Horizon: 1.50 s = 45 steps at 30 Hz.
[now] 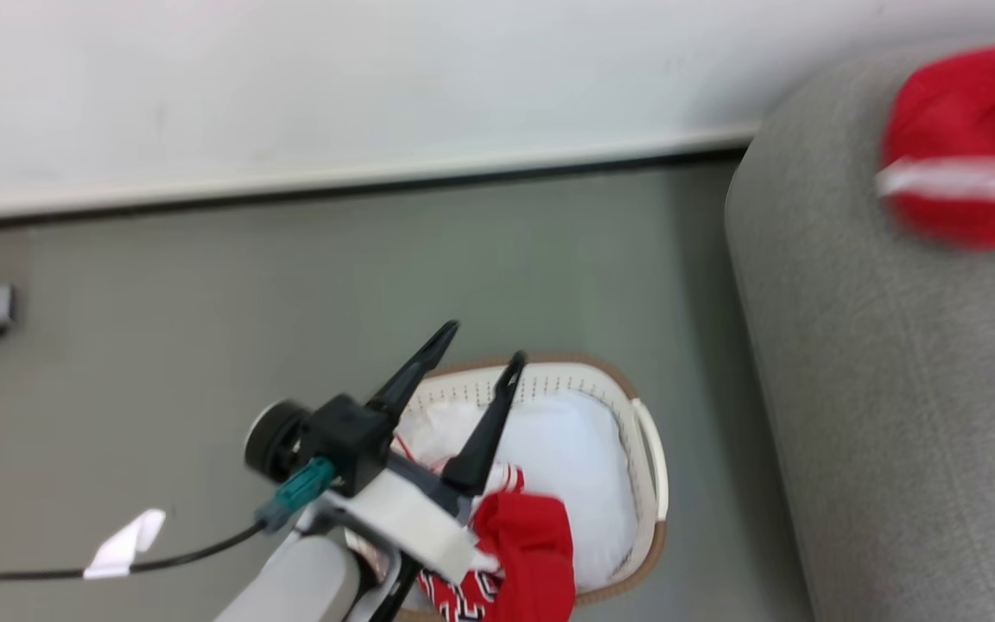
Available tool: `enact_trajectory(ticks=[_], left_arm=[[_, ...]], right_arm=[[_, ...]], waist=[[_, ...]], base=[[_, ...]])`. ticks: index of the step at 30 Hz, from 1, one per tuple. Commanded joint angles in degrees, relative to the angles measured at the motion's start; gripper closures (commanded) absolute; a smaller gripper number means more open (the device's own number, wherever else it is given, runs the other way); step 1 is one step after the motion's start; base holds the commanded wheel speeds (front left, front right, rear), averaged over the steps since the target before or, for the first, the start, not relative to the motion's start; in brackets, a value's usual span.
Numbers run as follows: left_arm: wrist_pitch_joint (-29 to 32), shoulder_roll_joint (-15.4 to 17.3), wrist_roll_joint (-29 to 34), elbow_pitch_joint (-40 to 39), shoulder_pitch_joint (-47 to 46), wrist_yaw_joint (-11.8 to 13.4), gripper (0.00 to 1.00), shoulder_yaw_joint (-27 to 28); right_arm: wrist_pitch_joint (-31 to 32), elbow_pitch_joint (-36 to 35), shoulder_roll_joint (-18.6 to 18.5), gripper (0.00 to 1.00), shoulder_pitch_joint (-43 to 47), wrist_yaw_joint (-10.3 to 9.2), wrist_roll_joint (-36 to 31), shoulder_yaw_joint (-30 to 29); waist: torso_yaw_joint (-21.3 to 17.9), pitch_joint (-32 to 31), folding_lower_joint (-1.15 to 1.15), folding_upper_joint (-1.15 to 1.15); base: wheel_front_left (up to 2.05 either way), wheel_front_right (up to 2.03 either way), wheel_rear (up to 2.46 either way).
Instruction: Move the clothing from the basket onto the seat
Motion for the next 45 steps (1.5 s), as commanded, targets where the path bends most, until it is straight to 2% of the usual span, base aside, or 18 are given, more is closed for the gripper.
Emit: enact_trajectory(ticks=[1, 7, 14, 19, 25, 30, 36, 45], left_arm=[[-0.75, 0.56, -0.8, 0.64, 1.72, 0.61, 0.0, 0.68], [-2.61, 1.5, -3.11, 2.75, 7.7, 3.14, 0.0, 3.01], [-4.25, 2.73, -5.35, 4.19, 14.73, 5.94, 0.0, 6.08], [-5.0, 3.51, -4.89, 4.48, 18.85, 8.29, 0.0, 8.61], [-5.38, 3.4, -2.41, 3.63, 22.85, 9.64, 0.0, 13.6], [-5.34, 1.77, 0.38, 2.8, 26.61, 8.32, 0.0, 18.53], [-5.36, -0.68, 3.33, 2.46, 29.41, 6.05, 0.0, 22.79], [-5.36, -3.57, 6.21, 3.56, 28.71, 2.57, 0.0, 26.06]], right_arm=[[-0.42, -1.85, 0.4, 0.0, 2.85, -0.14, 1.12, 1.42], [-0.4, -15.46, 4.45, 0.0, 15.66, -0.14, 9.83, 8.44], [-0.1, -28.28, 6.95, 0.0, 30.3, -0.13, 16.21, 15.28], [0.24, -34.82, 8.07, 0.0, 38.56, -0.14, 19.63, 19.3], [-0.21, -37.75, 9.31, 0.0, 46.75, -0.13, 21.42, 22.96], [-0.38, -36.63, 10.1, 0.0, 51.38, -0.14, 22.28, 26.2], [-0.42, -36.46, 10.17, 0.0, 52.12, -0.14, 24.96, 29.43], [-0.43, -37.83, 10.19, 0.0, 49.57, -0.14, 25.47, 29.29]], waist=[[-0.16, -5.54, 0.01, 0.0], [1.08, -12.61, 0.01, 0.0], [3.4, -19.28, 0.01, 0.0], [5.42, -21.96, 0.01, 0.0], [7.49, -23.52, 0.01, 0.0], [8.08, -24.03, 0.01, 0.0], [7.55, -23.61, 0.01, 0.0], [6.17, -21.54, 0.01, 0.0]], base=[[0.0, 0.0, 0.0], [0.0, 0.0, 0.0], [0.0, 0.0, 0.0], [0.0, 0.0, 0.0], [0.0, 0.0, 0.0], [0.0, 0.0, 0.0], [0.0, 0.0, 0.0], [0.0, 0.0, 0.0]])
